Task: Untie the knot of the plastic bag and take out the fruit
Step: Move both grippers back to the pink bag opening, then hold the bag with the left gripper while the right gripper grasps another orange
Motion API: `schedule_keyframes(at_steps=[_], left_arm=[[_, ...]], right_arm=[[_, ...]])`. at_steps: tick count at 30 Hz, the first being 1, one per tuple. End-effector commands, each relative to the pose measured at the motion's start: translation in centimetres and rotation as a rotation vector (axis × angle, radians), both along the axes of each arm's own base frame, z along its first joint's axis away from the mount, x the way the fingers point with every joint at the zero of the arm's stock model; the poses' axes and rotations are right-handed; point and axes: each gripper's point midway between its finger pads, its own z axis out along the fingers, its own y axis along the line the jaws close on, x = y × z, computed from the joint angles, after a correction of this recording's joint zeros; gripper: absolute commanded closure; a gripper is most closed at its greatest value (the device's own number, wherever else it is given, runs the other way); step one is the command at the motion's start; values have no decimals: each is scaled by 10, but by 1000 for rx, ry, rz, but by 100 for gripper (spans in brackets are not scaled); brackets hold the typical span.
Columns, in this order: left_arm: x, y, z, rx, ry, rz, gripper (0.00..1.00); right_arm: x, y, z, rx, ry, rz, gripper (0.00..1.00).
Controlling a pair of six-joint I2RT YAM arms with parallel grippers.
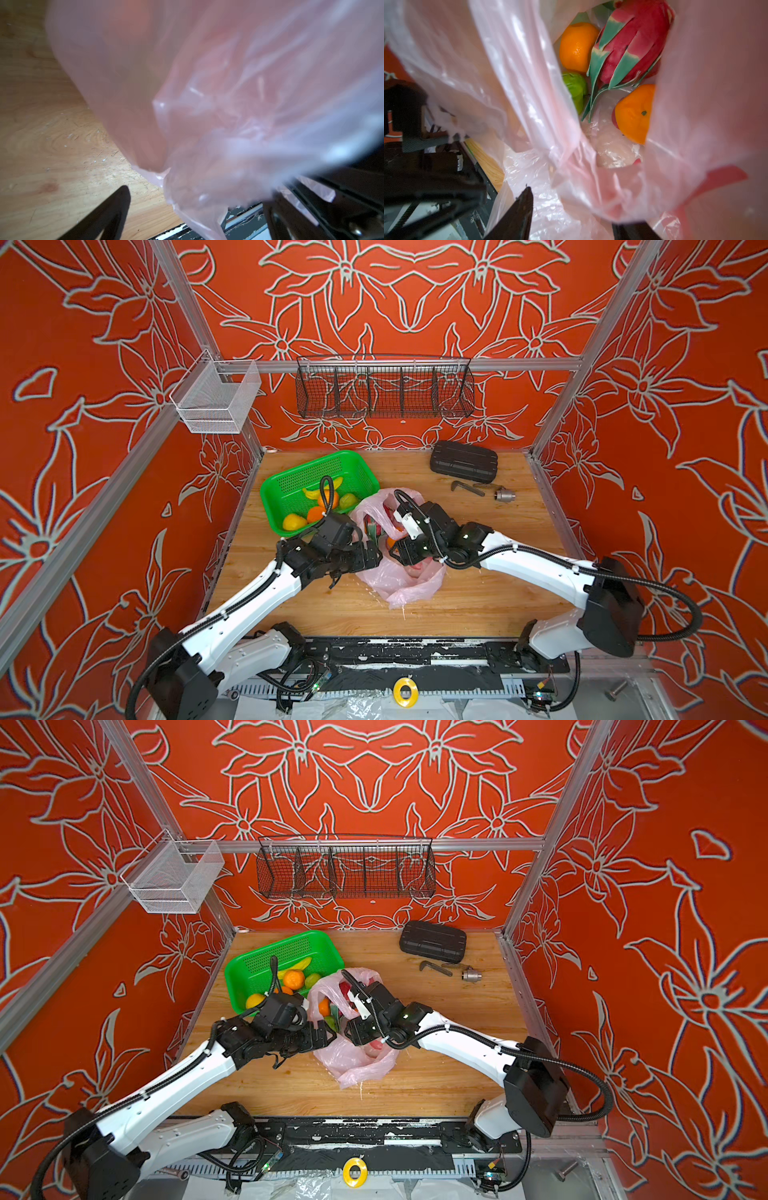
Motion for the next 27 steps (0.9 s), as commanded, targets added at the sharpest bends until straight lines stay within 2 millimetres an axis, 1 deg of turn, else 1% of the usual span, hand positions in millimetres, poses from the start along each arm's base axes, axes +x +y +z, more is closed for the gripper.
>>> schedule_keyframes(at_steps=[1,3,6,9,12,14,17,22,27], left_arm=[[8,-8,-6,0,-4,4,2],[8,-4,-20,40,29,22,6],[5,-2,-38,66,77,35,15],[-1,-2,-51,70,112,30,24],[-7,-2,-63,60,133,29,30],[-11,-4,-68,48,142,21,32],[-14,-4,-73,49,146,11,35],[-17,-1,-76,68,145,4,38],[-18,3,-76,80,138,3,38]], right_arm=[[19,0,-12,-34,-35,-89,40],[28,-3,-21,-59,-34,-154,40],[40,-7,-35,-72,-39,-241,40],[48,-7,-44,-91,-47,-279,38],[59,-15,-49,-122,-76,-356,37],[67,-20,-52,-140,-96,-408,35],[75,-20,-57,-157,-102,-447,30],[85,-17,-63,-171,-106,-494,14],[94,-16,-73,-195,-130,-515,11]])
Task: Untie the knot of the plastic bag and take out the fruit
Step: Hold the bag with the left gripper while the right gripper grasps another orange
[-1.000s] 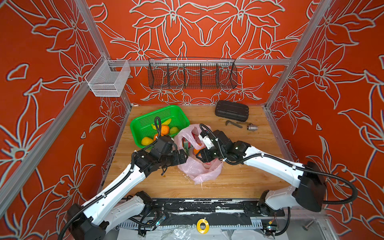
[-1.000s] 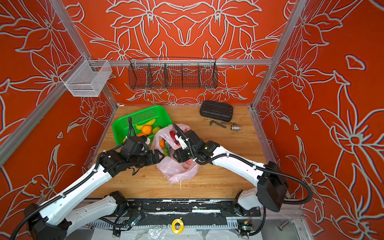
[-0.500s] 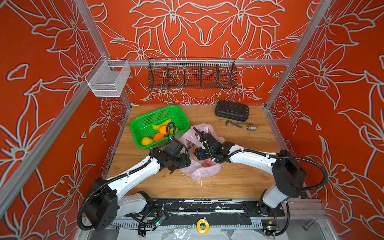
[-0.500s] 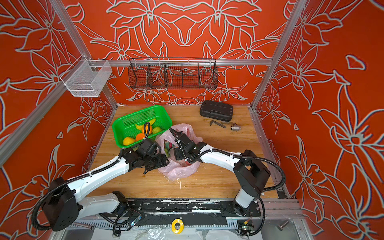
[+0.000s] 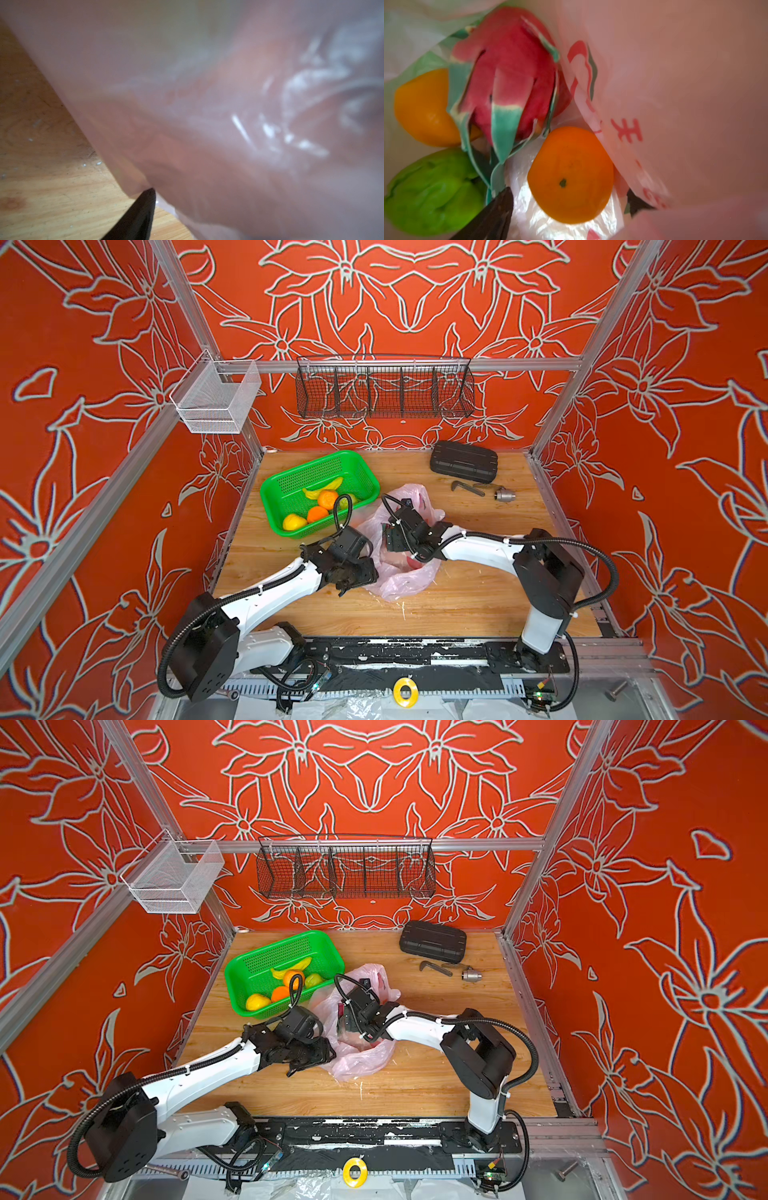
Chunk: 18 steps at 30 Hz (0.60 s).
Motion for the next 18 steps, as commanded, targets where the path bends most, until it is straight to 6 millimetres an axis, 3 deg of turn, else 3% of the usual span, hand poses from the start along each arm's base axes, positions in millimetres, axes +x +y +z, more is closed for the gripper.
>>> schedule_keyframes(at_steps=[1,7,12,18], left_arm=[[-2,2,0,7,-15,-8,38],[-1,2,0,9,-22,-9,38],[-2,2,2,3,-23,-9,38],[0,3,2,10,-23,-2,37]], right_arm=[[11,1,-1,-10,-42,-48,10],[13,11,-15,-16,-28,-6,14],[8,19,-22,-14,9,49,28],[2,11,-10,-9,-8,53,38]])
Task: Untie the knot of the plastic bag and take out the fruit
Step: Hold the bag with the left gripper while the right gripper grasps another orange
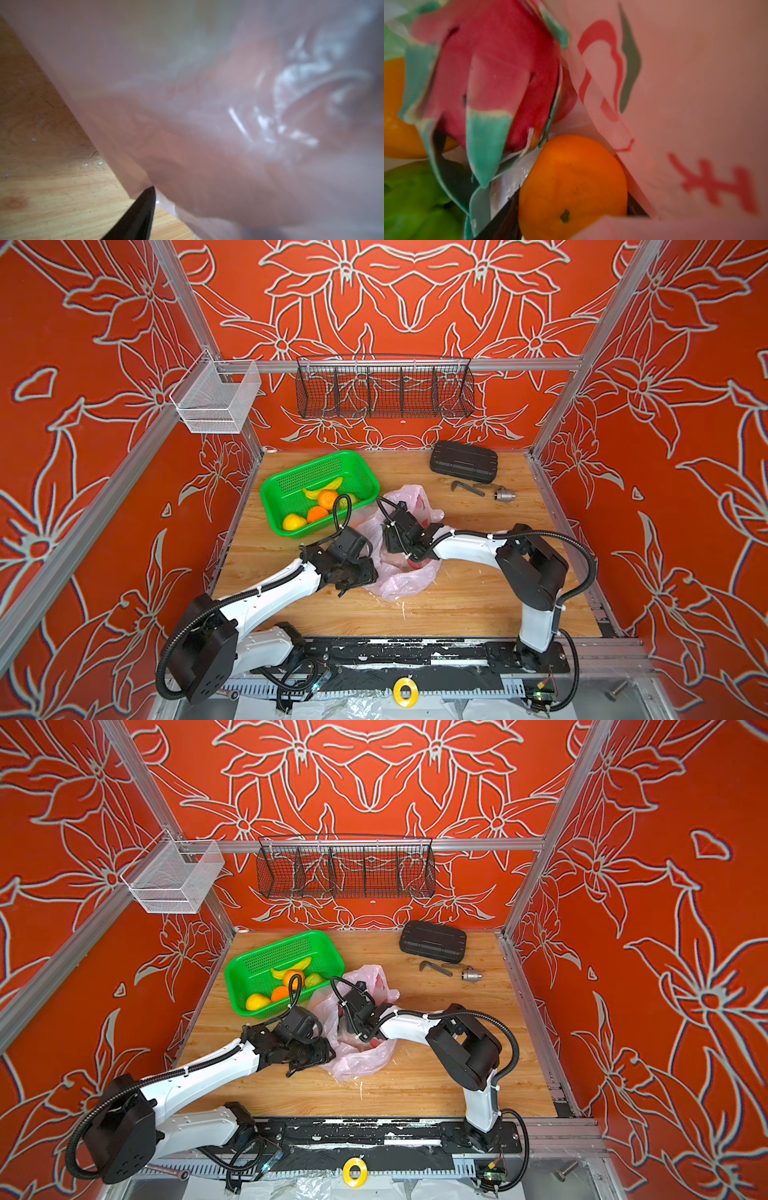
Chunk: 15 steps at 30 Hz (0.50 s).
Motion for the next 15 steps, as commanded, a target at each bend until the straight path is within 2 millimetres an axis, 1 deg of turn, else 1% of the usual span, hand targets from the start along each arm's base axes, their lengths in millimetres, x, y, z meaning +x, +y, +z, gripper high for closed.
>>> schedule_keyframes(at_steps=[1,5,11,15], left_arm=[[1,2,2,14,-23,-1,37],[9,1,9,28,-51,-5,37],[21,-2,18,47,-81,-11,36],[24,-7,18,39,-75,-23,36]], right_arm=[[-6,0,16,23,-12,24,38],[-19,2,30,71,1,72,39],[-41,-9,52,143,-4,114,39],[-54,-12,61,181,-1,140,39]])
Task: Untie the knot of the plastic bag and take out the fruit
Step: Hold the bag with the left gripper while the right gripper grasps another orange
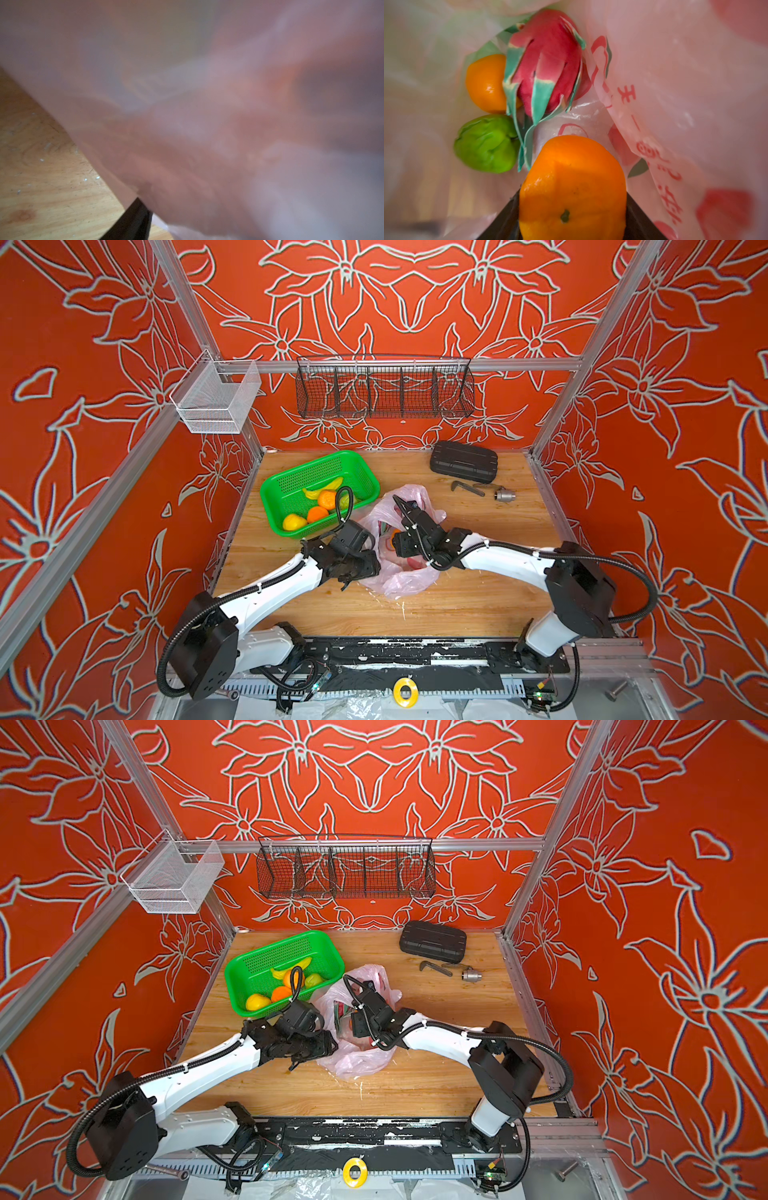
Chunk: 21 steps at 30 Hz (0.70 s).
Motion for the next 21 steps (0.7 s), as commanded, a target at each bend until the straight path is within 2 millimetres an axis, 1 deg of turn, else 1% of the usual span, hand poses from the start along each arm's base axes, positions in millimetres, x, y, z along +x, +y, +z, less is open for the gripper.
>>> schedule_keyframes(at_steps=[1,6,9,13,17,21], left_arm=[[3,-2,0,20,-2,-15,36],[5,-2,2,33,0,-20,34],[5,-1,3,35,-2,-14,33],[6,-2,7,27,-12,-9,31],[7,3,12,44,-25,-1,26],[10,9,21,67,-64,9,14]], right_arm=[[-15,3,5,39,10,49,38],[-28,0,4,55,29,57,38],[-36,1,10,72,22,75,38],[-42,0,26,91,-6,101,39],[-46,-4,42,115,-27,99,40],[-47,-5,73,175,-78,108,40]])
